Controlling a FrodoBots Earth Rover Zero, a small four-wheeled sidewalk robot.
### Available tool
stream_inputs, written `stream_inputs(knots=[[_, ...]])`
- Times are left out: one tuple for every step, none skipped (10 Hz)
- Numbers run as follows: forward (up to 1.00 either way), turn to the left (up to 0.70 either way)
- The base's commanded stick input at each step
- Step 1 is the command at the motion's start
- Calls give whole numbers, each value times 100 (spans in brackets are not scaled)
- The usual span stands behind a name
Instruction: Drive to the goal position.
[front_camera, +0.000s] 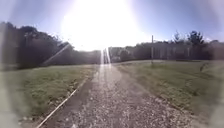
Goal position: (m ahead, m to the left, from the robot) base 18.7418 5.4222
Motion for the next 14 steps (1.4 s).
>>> stream_inputs(knots=[[70,0],[70,0],[74,0],[81,0],[85,0],[85,0],[85,0],[85,0],[85,0],[85,0],[85,0],[85,0],[85,0],[85,0]])
